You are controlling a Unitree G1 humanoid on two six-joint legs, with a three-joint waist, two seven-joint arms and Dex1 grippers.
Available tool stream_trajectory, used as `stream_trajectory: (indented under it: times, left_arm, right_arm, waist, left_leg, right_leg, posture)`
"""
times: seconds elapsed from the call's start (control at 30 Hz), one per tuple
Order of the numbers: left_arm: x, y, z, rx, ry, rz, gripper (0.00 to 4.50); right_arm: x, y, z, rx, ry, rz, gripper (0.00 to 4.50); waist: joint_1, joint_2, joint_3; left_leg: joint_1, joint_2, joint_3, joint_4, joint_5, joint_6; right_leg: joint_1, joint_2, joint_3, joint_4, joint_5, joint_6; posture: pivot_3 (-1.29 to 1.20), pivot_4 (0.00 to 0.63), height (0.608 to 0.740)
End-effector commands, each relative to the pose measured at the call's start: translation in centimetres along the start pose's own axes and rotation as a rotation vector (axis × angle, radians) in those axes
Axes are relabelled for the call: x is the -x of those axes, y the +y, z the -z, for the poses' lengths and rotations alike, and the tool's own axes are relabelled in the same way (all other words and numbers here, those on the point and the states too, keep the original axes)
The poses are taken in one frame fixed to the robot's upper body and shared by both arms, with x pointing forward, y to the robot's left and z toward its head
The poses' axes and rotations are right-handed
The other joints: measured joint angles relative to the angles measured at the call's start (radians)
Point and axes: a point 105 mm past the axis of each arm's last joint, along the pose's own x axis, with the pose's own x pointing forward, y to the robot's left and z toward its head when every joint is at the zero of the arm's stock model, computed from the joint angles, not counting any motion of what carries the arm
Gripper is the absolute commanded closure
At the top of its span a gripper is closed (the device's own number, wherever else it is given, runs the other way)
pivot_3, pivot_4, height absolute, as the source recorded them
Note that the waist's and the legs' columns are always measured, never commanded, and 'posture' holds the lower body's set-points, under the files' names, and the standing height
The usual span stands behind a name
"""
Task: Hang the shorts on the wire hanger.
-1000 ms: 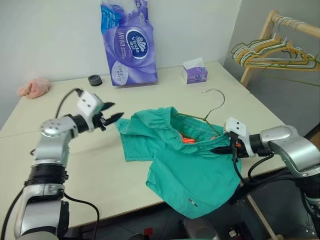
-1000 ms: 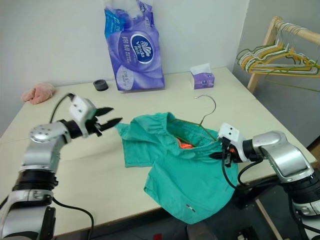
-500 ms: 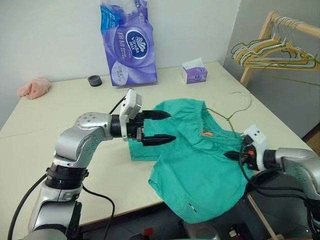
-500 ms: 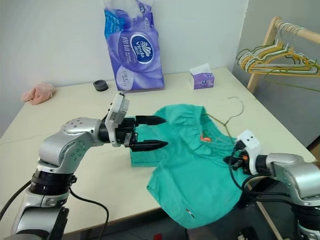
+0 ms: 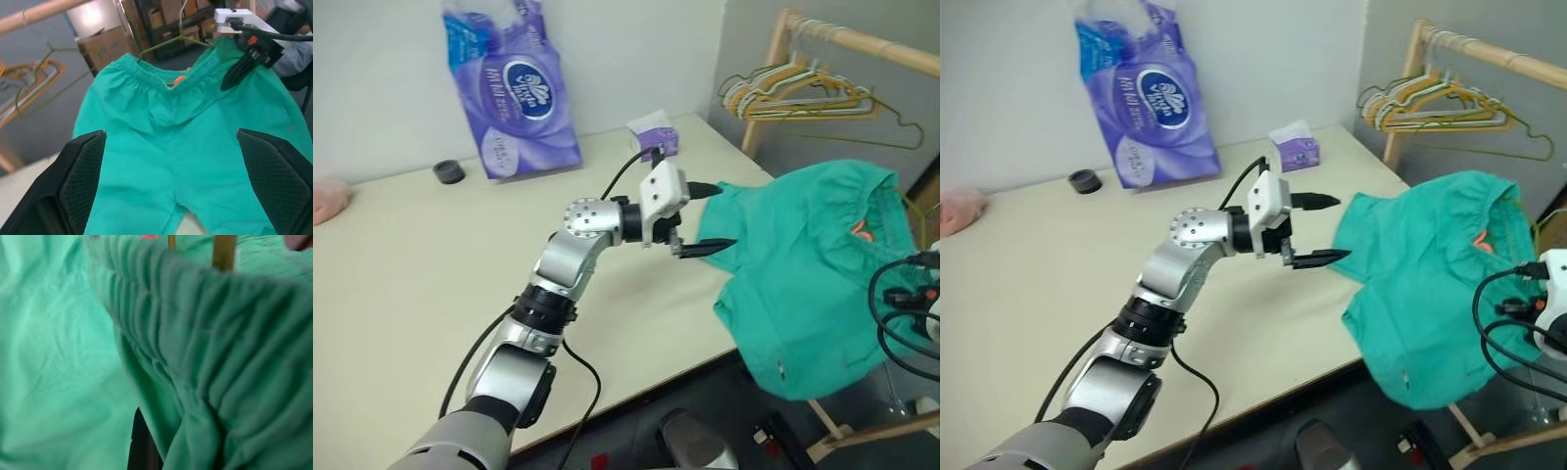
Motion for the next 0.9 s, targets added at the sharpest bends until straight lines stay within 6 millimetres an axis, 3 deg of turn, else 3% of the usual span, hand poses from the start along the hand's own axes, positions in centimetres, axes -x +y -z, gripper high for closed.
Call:
stream_trajectory:
  times: [0.03,0.3,0.5,0.73,0.9]
  left_arm:
    - [-1.9,0.6,-1.5,-0.097,-0.020,-0.027,0.01]
    - [-3.5,0.1,-2.3,-0.128,-0.044,-0.011,0.01]
    - [-3.9,0.5,-3.9,-0.131,-0.082,-0.018,0.01]
    - [-4.4,1.2,-5.3,-0.154,-0.105,-0.035,0.01]
    - [-4.5,1.3,-5.8,-0.163,-0.114,-0.036,0.01]
  right_arm:
    - [0.6,-2.4,-4.1,0.009,-0.109,0.140,4.50]
    - [-1.4,-6.3,-10.5,-0.106,-0.164,0.204,4.50]
    - [-2.8,-8.7,-13.3,-0.121,-0.175,0.229,4.50]
    - [-4.1,-11.2,-13.5,-0.149,-0.145,0.289,4.50]
    - [-4.7,-11.9,-11.9,-0.169,-0.075,0.296,4.50]
  waist:
    - [-0.028,0.001,0.002]
    - [-0.094,0.001,0.026]
    - [-0.104,0.000,0.047]
    - [-0.099,-0.001,0.067]
    - [-0.094,-0.004,0.078]
  left_leg:
    - [0.001,-0.001,0.002,0.000,-0.001,0.002]
    - [0.013,-0.002,0.011,-0.002,-0.008,0.013]
    - [0.018,-0.001,0.015,-0.002,-0.010,0.015]
    - [0.030,-0.001,0.021,-0.003,-0.013,0.011]
    - [0.031,-0.002,0.027,-0.001,-0.014,0.009]
  right_leg:
    - [0.000,0.000,0.000,-0.001,-0.001,0.002]
    - [0.008,-0.001,0.012,-0.001,-0.003,0.001]
    - [0.014,-0.001,0.016,-0.003,-0.004,0.002]
    - [0.024,-0.002,0.022,-0.005,-0.007,0.008]
    - [0.024,-0.003,0.025,-0.006,-0.007,0.008]
  posture:
    - [-0.66,0.114,0.740]
    - [-0.61,0.127,0.740]
    - [-0.57,0.138,0.740]
    - [-0.54,0.152,0.740]
    - [-0.53,0.159,0.740]
